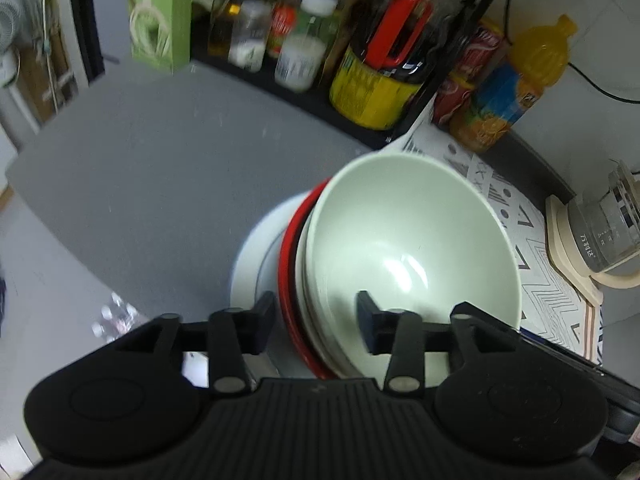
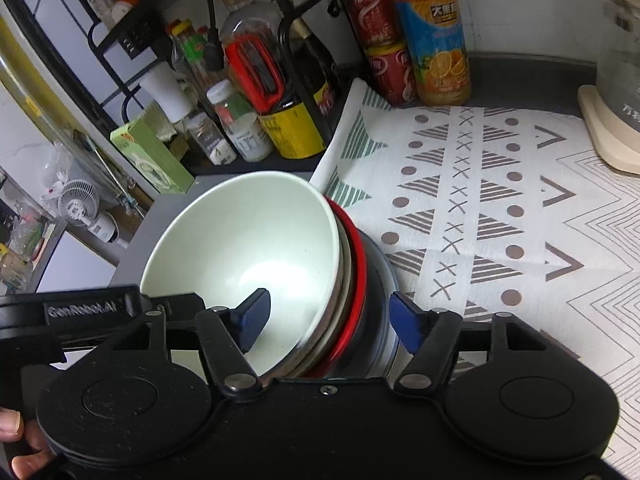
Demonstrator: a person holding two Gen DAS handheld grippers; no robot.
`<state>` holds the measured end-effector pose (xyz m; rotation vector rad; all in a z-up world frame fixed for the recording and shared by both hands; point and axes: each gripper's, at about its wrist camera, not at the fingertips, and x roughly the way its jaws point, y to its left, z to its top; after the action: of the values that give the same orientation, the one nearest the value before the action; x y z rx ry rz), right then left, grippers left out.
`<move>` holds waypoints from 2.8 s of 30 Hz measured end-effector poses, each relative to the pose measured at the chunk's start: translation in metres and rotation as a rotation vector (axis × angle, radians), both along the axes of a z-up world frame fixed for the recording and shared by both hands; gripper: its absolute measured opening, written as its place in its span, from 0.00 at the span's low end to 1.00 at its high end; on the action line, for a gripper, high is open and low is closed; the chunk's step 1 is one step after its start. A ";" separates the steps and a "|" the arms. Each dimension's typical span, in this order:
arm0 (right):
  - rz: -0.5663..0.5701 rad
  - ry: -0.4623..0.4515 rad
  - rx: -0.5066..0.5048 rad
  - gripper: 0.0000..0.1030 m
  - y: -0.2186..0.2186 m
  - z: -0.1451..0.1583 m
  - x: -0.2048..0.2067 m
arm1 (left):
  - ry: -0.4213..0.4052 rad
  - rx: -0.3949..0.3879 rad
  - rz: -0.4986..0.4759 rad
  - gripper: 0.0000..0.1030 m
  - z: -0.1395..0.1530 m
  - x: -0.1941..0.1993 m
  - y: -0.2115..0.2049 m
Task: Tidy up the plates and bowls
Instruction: 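Lower the bowl stack onto the plates and open both tools, then raise both open tools away from the stacked dishes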
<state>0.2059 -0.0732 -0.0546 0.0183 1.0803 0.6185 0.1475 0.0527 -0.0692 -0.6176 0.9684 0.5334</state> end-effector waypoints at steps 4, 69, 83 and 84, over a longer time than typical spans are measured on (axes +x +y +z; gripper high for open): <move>-0.014 -0.022 0.008 0.78 -0.004 0.007 -0.006 | -0.020 0.024 0.020 0.79 0.009 -0.004 0.001; -0.662 -0.362 -0.090 0.99 -0.066 0.107 -0.192 | -0.331 0.062 -0.572 1.00 0.092 -0.082 -0.013; -0.669 -0.373 -0.124 0.99 -0.017 0.102 -0.235 | -0.313 0.099 -0.677 1.00 0.099 -0.122 0.013; -0.670 -0.368 -0.118 0.99 -0.014 0.101 -0.238 | -0.309 0.107 -0.673 1.00 0.098 -0.125 0.015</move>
<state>-0.0318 -0.0870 0.0465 0.1523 0.6870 -0.0500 0.0221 0.0679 0.0290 -0.2373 0.7845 -0.1090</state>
